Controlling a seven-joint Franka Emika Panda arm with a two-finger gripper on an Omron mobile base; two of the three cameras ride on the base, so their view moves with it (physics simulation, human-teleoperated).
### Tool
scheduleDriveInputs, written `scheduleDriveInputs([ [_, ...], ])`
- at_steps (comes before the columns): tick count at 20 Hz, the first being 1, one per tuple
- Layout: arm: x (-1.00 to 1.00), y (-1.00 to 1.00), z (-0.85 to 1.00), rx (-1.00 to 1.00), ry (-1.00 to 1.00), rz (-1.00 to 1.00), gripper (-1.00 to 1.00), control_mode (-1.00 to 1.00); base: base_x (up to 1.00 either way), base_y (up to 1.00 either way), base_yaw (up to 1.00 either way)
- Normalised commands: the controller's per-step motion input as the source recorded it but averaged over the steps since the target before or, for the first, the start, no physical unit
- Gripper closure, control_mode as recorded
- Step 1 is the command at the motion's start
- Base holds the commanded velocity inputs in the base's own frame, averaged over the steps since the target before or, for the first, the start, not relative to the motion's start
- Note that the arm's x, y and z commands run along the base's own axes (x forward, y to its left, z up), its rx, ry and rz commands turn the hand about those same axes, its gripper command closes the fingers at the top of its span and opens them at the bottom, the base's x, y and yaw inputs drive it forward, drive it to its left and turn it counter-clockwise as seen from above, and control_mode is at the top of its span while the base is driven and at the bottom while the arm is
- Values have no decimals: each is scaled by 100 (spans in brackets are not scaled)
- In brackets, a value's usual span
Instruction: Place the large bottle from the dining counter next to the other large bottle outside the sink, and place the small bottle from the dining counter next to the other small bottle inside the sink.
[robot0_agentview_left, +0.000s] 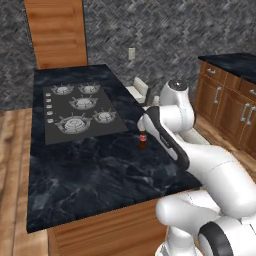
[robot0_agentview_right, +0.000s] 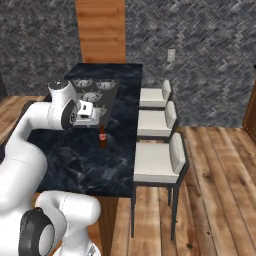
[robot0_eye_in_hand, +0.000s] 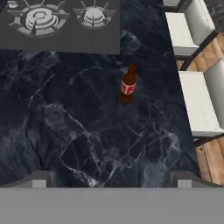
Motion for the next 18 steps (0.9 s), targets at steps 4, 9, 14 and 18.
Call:
scheduleDriveInputs([
  [4,34,2,19,0,29,0,-100,-100,0,0,0],
  [9,18,0,-6,0,23,-21,-100,-100,0,0,0],
  [14,2,0,-8,0,0,-7,-100,-100,0,0,0],
  [18,23,-4,-35,0,-6,-3,-100,-100,0,0,0],
])
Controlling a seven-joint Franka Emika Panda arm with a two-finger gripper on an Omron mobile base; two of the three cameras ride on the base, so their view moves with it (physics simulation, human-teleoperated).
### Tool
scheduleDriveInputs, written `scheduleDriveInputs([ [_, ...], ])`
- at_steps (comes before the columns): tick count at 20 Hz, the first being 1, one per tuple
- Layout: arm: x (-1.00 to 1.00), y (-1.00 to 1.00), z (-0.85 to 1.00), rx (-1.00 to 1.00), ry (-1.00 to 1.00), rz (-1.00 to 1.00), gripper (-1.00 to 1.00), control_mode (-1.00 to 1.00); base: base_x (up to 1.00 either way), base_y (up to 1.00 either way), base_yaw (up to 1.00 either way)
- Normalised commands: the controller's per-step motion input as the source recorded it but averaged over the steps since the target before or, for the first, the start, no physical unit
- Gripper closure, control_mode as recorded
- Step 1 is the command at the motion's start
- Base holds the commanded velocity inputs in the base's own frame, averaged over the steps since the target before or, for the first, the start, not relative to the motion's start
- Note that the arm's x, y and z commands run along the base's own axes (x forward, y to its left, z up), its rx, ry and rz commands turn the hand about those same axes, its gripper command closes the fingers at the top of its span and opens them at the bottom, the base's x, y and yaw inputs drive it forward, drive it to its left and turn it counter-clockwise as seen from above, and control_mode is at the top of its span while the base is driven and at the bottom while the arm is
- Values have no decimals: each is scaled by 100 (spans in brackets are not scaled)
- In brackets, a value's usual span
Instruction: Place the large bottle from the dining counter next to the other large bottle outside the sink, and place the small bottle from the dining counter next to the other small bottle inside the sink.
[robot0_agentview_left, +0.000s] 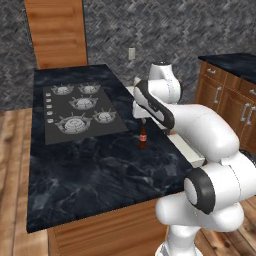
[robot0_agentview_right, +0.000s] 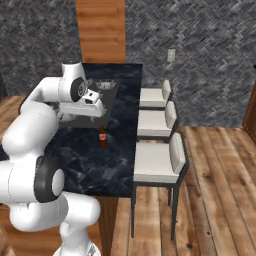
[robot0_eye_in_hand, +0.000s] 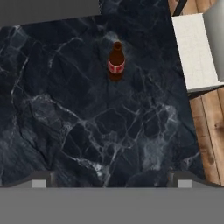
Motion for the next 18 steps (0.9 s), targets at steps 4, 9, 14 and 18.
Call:
scheduleDriveInputs([
  [4,16,-5,-18,0,-4,-6,-100,-100,0,0,0],
  [9,26,-14,-2,0,0,0,-100,-100,0,0,0],
  [14,21,-8,-17,0,0,3,-100,-100,0,0,0],
  [18,30,0,-20,0,-1,4,-100,-100,0,0,0],
])
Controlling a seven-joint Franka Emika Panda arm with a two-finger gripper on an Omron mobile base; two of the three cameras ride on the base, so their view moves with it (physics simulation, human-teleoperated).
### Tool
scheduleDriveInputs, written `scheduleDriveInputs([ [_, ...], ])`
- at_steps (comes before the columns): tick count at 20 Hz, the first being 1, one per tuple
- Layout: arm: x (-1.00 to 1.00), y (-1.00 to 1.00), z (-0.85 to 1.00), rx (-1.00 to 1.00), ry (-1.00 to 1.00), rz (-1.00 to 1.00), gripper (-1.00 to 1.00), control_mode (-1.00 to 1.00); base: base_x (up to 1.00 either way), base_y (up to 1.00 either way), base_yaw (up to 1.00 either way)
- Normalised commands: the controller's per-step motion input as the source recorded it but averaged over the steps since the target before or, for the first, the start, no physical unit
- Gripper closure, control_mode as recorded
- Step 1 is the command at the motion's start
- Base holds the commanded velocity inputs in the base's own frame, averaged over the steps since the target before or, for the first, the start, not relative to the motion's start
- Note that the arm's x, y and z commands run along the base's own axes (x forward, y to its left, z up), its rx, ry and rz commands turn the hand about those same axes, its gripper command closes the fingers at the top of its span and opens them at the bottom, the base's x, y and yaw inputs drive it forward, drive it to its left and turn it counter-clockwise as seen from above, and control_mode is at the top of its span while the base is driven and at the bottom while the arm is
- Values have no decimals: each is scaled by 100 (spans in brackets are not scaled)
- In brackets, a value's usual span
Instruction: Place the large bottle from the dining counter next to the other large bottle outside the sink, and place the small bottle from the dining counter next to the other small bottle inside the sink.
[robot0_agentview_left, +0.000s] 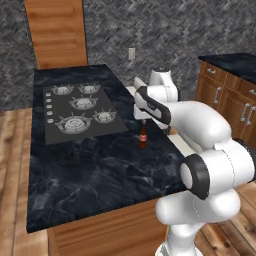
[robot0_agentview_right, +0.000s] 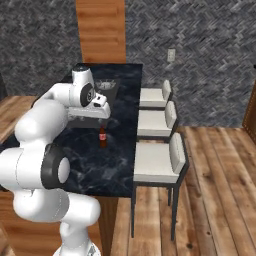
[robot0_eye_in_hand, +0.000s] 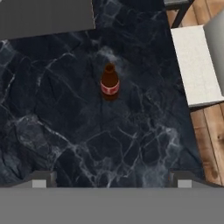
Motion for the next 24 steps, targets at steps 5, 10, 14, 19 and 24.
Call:
scheduleDriveInputs([
  [5,43,0,-4,0,0,5,-100,-100,0,0,0],
  [10,48,-3,0,0,0,5,-100,-100,0,0,0],
  [14,22,0,0,0,0,4,-100,-100,0,0,0],
  [19,16,0,-3,0,0,4,-100,-100,0,0,0],
  [24,19,0,-7,0,0,3,-100,-100,0,0,0],
])
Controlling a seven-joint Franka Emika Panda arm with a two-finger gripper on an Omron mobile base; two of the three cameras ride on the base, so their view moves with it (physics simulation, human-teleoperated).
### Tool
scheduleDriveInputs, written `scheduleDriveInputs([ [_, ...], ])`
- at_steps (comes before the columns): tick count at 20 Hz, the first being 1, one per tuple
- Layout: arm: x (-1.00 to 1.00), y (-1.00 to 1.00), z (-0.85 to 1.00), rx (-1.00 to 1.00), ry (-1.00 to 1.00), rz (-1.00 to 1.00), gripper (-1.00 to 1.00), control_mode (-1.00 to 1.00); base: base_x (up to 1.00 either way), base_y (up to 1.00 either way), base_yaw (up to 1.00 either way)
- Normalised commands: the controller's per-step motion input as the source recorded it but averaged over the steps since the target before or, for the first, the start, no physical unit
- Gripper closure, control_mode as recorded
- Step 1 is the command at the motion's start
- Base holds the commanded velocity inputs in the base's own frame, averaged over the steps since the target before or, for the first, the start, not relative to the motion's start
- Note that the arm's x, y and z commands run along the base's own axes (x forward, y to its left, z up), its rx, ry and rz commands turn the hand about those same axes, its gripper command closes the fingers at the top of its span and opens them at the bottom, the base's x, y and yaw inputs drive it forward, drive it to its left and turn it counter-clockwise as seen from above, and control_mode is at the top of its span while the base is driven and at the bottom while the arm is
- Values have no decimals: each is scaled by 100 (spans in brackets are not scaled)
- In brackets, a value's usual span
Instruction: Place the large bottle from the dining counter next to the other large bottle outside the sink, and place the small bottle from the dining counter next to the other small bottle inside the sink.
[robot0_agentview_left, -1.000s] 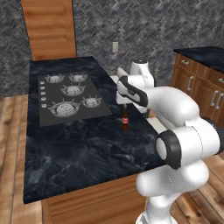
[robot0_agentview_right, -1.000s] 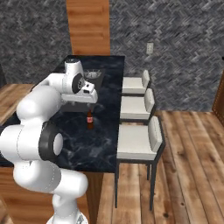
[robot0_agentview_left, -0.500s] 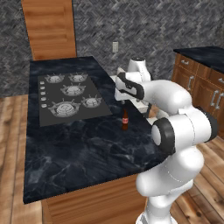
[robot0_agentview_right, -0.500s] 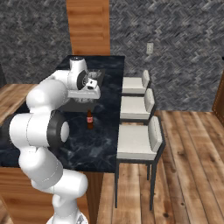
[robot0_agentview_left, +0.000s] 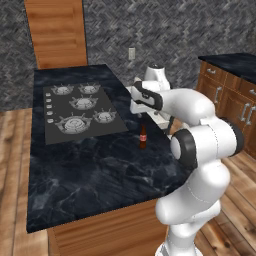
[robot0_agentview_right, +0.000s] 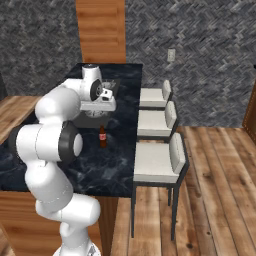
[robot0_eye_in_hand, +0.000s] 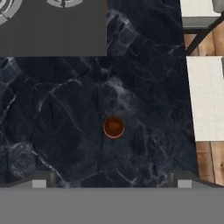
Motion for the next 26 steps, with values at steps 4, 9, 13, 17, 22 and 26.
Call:
scheduleDriveInputs([
  [4,29,0,-9,0,-2,3,-100,-100,0,0,0],
  [9,0,0,-2,0,0,1,-100,-100,0,0,0],
  [13,0,0,-26,0,0,0,-100,-100,0,0,0],
  [17,0,0,-47,0,-1,0,-100,-100,0,0,0],
  [22,0,0,-43,0,-1,0,-100,-100,0,0,0],
  [26,0,0,-15,0,0,0,-100,-100,0,0,0],
])
